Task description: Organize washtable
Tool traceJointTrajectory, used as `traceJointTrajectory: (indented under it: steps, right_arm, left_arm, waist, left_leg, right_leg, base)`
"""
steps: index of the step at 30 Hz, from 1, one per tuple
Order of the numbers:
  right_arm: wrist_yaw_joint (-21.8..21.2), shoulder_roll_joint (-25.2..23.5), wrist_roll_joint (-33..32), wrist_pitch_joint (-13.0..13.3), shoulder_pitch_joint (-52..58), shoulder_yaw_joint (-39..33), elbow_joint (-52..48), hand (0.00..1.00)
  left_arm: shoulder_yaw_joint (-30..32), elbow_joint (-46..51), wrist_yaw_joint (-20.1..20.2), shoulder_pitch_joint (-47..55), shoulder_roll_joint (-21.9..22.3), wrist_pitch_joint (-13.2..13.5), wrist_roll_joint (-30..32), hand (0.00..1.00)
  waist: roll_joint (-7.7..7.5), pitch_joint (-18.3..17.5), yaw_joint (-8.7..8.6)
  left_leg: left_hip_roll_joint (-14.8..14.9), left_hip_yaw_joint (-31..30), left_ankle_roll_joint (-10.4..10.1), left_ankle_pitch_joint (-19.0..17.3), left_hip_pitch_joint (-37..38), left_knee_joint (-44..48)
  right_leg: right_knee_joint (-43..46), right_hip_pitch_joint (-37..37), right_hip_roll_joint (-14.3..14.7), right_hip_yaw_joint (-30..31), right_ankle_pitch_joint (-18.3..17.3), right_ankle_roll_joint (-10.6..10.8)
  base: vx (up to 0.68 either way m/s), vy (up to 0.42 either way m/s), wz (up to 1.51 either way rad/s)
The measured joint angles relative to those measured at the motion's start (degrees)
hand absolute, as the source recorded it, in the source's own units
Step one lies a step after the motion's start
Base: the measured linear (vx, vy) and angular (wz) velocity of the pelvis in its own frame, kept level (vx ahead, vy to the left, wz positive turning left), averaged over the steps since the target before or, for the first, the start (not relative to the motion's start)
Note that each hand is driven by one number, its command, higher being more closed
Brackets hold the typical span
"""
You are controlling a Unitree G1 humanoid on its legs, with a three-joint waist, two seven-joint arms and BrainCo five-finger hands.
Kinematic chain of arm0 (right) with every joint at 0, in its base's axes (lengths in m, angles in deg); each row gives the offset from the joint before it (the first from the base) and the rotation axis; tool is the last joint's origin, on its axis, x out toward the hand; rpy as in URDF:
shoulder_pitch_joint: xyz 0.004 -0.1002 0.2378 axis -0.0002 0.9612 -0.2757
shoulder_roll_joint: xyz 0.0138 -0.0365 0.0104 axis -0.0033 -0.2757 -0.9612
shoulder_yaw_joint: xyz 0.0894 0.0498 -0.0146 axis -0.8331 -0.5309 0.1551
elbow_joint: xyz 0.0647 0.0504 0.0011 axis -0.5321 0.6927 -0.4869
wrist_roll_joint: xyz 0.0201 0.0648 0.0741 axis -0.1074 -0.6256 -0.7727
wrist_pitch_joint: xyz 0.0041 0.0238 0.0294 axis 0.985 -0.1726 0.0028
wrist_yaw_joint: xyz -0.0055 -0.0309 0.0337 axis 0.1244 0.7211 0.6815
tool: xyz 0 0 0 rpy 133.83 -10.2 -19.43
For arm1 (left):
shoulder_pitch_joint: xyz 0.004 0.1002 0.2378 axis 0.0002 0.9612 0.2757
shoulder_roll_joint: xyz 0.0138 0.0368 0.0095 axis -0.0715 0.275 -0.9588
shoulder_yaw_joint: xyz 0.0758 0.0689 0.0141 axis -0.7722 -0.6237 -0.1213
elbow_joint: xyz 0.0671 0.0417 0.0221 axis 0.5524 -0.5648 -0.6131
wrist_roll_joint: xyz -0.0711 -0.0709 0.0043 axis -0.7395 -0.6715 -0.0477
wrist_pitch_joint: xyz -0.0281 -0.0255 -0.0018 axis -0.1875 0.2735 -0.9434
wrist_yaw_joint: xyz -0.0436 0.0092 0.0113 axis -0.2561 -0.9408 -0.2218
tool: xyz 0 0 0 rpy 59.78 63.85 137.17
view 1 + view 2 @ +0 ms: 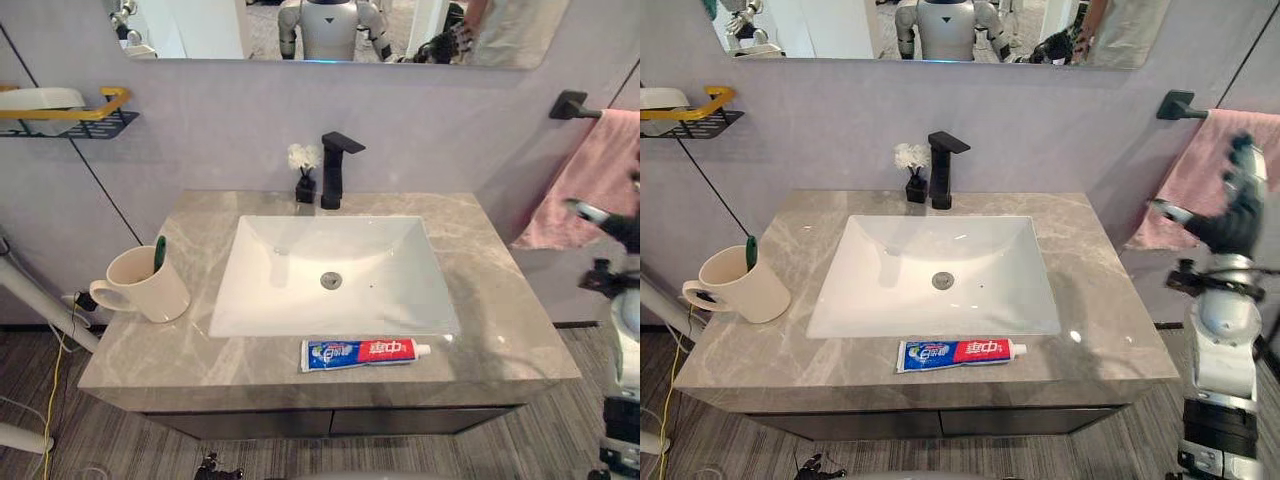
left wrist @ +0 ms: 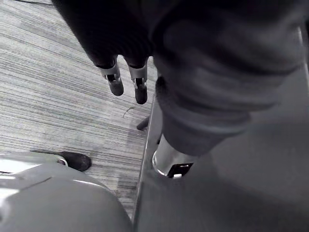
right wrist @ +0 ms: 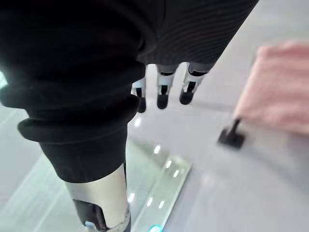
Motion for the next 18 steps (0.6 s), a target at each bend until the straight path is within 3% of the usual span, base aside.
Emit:
traceJointTrajectory:
  steps: [4,7,12,18]
  right_arm:
    - [-10.03,5.52,-3.84,0.69,-1.8,13.99,-7.12,0.0]
    - [-16.16,7.8,-5.1,0.78,-2.41,20.01,-8.95,0.0]
    - [-18.39,8.33,-5.01,1.0,-2.46,27.22,-9.9,0.0]
    - [-19.22,10.12,0.69,0.99,-2.46,33.23,-9.92,0.0]
  left_arm:
    - [-0.39,-0.18,1.31,-0.42,-0.62,1.22,0.0,0.0]
    - [-0.64,-0.8,2.53,-0.6,-1.37,1.67,0.07,0.0]
    - [-2.82,-3.3,3.54,-0.94,-2.36,1.6,0.49,0.0]
    - [-4.68,-5.3,3.63,-2.35,-2.9,1.49,0.91,0.0]
  waist:
    - [-0.27,0.55,1.07]
    - [-0.98,1.23,1.53]
    - [-0.89,1.51,1.55]
    - [-0.51,1.68,1.56]
  left_leg:
    - [-0.02,-0.92,0.0,0.0,-0.19,-0.02]
    - [-0.15,-1.45,0.01,0.0,-0.33,-0.01]
    - [-0.22,-1.53,0.01,0.0,-0.52,-0.06]
    - [-0.09,-1.52,0.01,0.0,-0.75,0.0]
  right_leg:
    - [-0.2,0.42,0.02,-0.71,-0.02,-0.02]
    - [-0.2,0.56,-0.06,-1.07,-0.04,-0.05]
    - [-0.2,0.59,-0.11,-1.43,-0.2,-0.16]
    - [-0.2,0.38,0.04,-1.38,-0.3,-0.32]
  base:
    - [0.01,-0.002,0.12]
    - [0.0,-0.001,0.07]
    - [0.0,0.001,0.04]
    - [0.0,0.0,0.0]
